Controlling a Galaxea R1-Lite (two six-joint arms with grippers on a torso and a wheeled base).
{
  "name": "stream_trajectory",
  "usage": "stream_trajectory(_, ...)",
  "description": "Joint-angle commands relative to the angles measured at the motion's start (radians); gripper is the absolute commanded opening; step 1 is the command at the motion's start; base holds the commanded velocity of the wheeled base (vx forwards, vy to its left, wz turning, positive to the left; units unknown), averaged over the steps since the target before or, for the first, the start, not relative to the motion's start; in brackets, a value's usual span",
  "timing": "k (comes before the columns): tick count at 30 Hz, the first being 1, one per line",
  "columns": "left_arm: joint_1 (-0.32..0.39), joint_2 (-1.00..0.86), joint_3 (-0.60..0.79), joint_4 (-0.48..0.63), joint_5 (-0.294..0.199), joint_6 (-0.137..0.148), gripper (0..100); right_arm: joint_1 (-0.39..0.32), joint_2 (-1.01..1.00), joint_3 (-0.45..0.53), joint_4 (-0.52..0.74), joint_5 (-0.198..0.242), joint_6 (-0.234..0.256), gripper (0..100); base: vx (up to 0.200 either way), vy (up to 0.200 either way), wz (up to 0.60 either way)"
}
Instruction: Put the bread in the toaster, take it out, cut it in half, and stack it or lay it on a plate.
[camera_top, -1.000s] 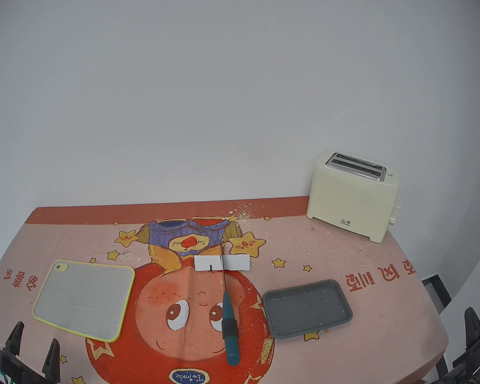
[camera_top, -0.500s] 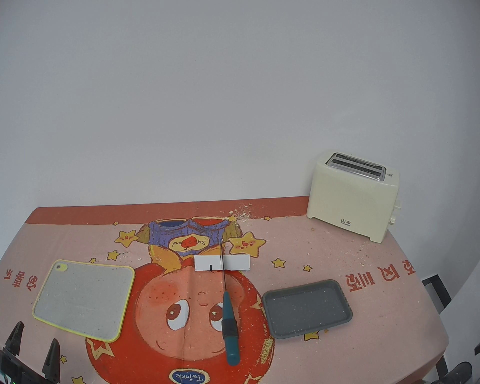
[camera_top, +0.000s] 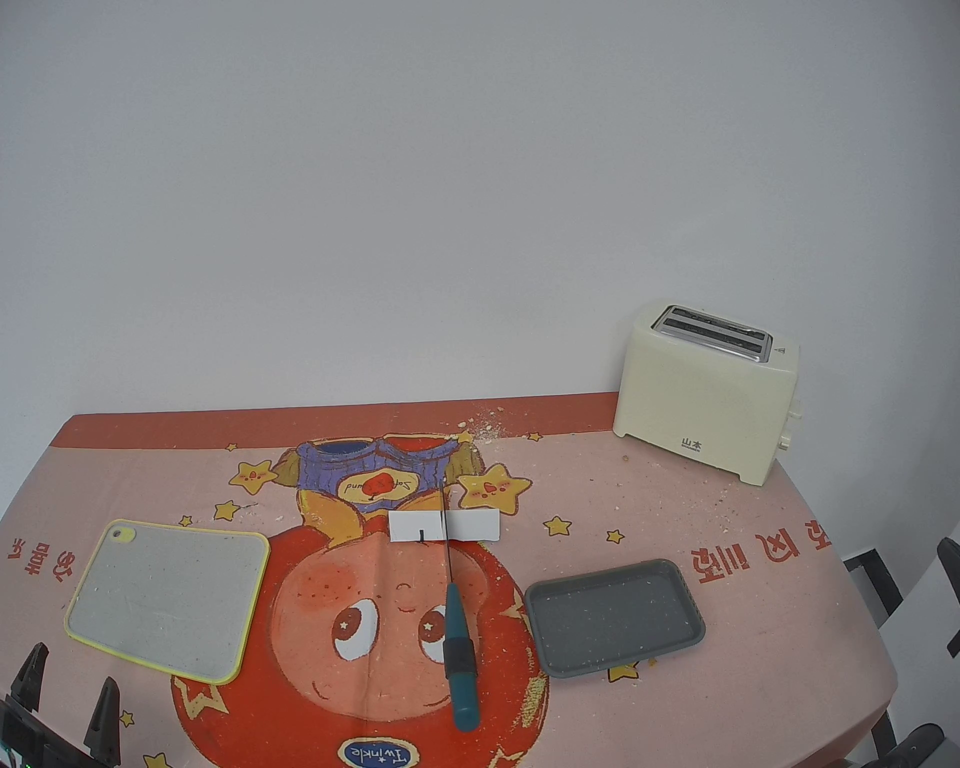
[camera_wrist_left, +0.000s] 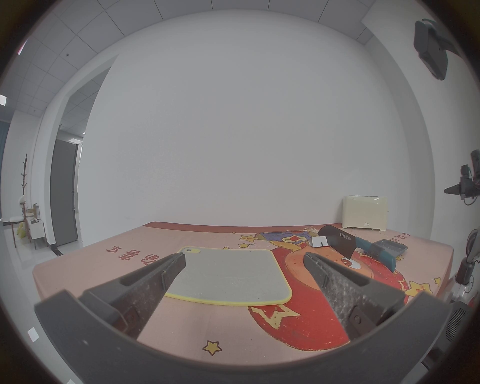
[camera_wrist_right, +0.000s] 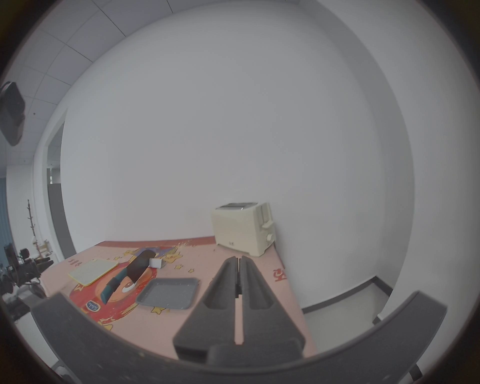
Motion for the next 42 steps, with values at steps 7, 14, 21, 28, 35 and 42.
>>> stream_trajectory(7,0.000,-0.009,0.018,0.000,0.000,0.000,100,-0.031,0.568,-0.125,-0.182,0.052,0.059,0,0.000,0.000,0.00)
stream_trajectory(14,0.000,-0.009,0.018,0.000,0.000,0.000,100,-0.149,0.823,-0.129,-0.372,0.137,-0.057,100,0.000,0.000,0.00)
stream_trajectory(21,0.000,-0.009,0.018,0.000,0.000,0.000,100,-0.186,0.985,-0.145,-0.447,0.202,-0.031,100,0.000,0.000,0.00)
stream_trajectory(28,0.000,-0.009,0.018,0.000,0.000,0.000,100,-0.174,1.054,-0.160,-0.466,0.201,-0.028,100,0.000,0.000,0.00)
stream_trajectory(35,0.000,-0.009,0.018,0.000,0.000,0.000,100,-0.183,1.145,-0.201,-0.587,0.199,-0.028,0,0.000,0.000,0.00)
stream_trajectory(42,0.000,-0.009,0.018,0.000,0.000,0.000,100,-0.165,1.234,-0.270,-0.625,0.193,-0.025,0,0.000,0.000,0.00)
